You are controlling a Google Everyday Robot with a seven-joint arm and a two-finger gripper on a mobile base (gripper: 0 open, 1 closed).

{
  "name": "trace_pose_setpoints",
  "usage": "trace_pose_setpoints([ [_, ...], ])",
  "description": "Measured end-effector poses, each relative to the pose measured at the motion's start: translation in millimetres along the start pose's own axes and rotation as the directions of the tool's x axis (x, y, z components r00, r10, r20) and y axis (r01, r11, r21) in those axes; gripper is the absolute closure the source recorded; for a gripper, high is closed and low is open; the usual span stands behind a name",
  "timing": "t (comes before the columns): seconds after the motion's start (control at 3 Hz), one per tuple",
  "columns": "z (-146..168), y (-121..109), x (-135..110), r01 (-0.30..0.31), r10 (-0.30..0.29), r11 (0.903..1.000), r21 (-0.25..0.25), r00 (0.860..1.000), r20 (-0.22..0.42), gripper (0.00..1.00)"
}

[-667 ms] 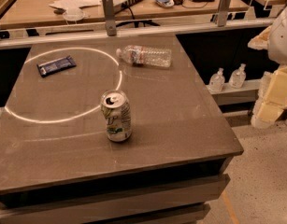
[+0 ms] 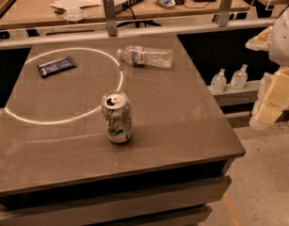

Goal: Pick 7up can

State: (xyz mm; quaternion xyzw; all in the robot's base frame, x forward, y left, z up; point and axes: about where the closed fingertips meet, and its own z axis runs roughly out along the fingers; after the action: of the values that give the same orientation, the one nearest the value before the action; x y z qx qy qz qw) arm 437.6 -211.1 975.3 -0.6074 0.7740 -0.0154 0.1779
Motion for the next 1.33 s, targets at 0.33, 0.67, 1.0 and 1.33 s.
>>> trace_pose_setpoints([
  [0.33,28.4,12.4,-22.3,0.095,-0.081,0.9947,-0.041,0.963,0.259,0.00],
  [0.67,37.6,29.8,-57.0,0.178,-0.127,0.9813,-0.074,0.886,0.446,0.00],
  [1.0,38.2,33.9,-88.3,0.204,-0.120,0.9741,-0.097,0.832,0.542,0.00],
  [1.33,37.9,34.6,-92.6,0.200,-0.111,0.9741,-0.105,0.827,0.552,0.00],
])
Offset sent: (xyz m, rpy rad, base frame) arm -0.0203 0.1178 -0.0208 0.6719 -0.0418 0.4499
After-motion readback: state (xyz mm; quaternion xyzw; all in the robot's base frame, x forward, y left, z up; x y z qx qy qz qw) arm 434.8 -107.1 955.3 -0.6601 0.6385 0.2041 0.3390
